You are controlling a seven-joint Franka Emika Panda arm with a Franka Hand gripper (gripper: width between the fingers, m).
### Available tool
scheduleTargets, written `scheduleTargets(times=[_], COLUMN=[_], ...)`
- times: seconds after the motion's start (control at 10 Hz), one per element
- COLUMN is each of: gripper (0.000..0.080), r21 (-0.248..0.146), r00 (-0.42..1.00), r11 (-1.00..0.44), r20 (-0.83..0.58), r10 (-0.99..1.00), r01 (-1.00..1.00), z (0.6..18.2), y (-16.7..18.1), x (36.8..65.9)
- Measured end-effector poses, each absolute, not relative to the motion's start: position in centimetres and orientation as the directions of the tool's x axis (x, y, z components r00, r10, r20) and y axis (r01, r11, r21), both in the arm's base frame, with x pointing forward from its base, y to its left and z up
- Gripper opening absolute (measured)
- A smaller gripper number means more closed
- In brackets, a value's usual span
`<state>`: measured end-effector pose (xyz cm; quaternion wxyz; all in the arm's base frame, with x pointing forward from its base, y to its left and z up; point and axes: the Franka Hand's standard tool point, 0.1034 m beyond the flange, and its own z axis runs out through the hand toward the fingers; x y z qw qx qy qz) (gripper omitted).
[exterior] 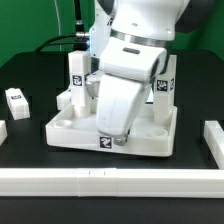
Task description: Assemble desk
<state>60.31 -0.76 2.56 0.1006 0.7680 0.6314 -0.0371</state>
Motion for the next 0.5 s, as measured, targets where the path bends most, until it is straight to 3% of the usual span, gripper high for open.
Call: scheduleTargets(times=[0.1, 0.5], gripper=[0.0067, 0.0066], r21=[0.103, 0.099], r00=[0.131, 0.128], r11=[-0.113, -0.11], r20=[-0.192, -0.198], r10=[0.973, 0.972], r01=[0.988, 0.989], z=[2.68, 2.78], y=[-0.37, -0.66], x=[60.8, 61.21])
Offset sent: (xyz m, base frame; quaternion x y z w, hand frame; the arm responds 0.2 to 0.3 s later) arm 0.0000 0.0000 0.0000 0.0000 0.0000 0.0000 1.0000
